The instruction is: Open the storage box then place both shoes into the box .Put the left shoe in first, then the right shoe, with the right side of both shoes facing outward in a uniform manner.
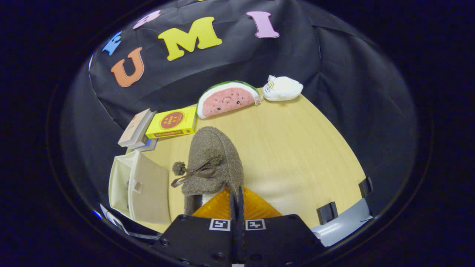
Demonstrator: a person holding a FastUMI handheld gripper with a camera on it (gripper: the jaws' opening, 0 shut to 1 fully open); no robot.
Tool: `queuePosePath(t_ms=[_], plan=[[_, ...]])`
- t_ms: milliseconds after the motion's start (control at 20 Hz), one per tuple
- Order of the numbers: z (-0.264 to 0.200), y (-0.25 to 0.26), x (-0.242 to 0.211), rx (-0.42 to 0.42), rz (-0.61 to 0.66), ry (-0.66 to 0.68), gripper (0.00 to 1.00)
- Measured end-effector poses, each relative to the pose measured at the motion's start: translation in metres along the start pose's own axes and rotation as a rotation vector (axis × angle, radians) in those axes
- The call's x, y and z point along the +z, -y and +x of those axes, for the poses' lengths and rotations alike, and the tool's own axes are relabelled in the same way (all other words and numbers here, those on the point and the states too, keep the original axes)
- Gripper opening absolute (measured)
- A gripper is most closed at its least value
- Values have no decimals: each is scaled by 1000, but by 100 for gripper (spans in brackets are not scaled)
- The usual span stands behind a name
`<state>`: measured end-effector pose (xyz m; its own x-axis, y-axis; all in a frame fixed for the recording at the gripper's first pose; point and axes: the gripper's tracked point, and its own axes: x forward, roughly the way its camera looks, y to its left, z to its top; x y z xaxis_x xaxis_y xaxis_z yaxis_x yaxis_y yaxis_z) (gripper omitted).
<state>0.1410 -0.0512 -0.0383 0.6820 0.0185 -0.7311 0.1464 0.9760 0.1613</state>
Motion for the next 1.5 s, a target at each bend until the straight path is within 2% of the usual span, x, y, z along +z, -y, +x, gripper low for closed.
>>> queuePosePath(t_ms=[350,600,800,1200,1500], plan=[[-29,-100,-10,112,7,22,0],[-26,-180,-21,189,4,14,0],[-12,-234,-36,216,-14,1,0],[34,-303,-82,218,-37,-27,0],[65,-298,-101,141,-47,-28,1]])
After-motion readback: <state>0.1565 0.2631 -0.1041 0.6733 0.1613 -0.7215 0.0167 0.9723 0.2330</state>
